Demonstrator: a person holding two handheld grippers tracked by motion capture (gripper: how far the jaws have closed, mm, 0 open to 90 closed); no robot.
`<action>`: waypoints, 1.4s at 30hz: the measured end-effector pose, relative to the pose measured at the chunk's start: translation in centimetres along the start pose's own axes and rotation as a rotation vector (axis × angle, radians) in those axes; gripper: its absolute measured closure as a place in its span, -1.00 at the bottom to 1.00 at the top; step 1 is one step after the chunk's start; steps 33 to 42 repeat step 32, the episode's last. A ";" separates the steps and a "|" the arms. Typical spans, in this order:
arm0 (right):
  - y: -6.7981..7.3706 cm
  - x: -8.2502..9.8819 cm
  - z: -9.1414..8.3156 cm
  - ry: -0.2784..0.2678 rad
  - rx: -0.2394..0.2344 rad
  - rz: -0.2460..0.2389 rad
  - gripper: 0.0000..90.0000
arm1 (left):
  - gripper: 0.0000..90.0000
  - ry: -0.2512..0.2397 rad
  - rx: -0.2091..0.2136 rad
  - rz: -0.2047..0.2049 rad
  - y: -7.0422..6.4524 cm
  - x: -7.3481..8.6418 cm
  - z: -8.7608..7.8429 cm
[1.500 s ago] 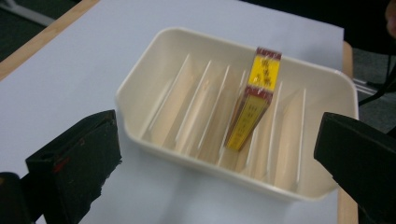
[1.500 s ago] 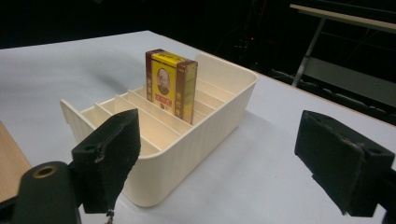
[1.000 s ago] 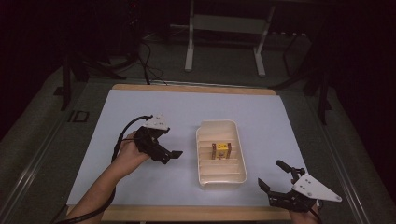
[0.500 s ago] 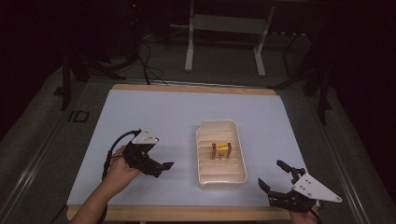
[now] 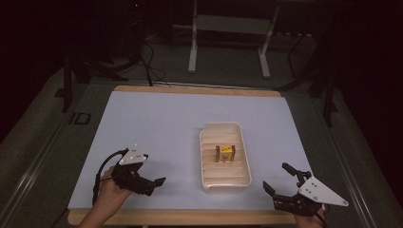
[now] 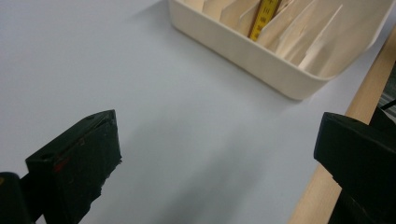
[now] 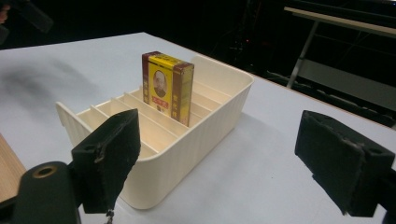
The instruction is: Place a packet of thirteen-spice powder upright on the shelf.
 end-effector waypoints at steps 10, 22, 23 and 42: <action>0.0 0.0 0.0 -0.003 0.003 0.000 -0.68 | -0.98 0.011 -0.019 -0.025 -0.4 2.4 -0.9; 0.2 -0.1 -0.1 -0.004 0.011 -0.016 -0.69 | -0.98 -0.031 -0.067 -0.055 0.0 4.1 -1.4; 0.2 -0.1 -0.1 -0.004 0.013 -0.018 -0.69 | -0.98 -0.035 -0.075 -0.056 0.1 4.1 -1.4; 0.2 -0.1 0.0 0.000 0.010 -0.020 -0.69 | -0.98 -0.019 -0.072 -0.046 0.0 4.2 -1.0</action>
Point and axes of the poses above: each handheld gripper's, and its own axes: z roughly forward along the jaws, x roughly out of its underside, y roughly to its left, the point moved 3 cm from there along z, roughly forward along the jaws, and after that the axes turned 8 degrees about -x, right-handed, at the moved point
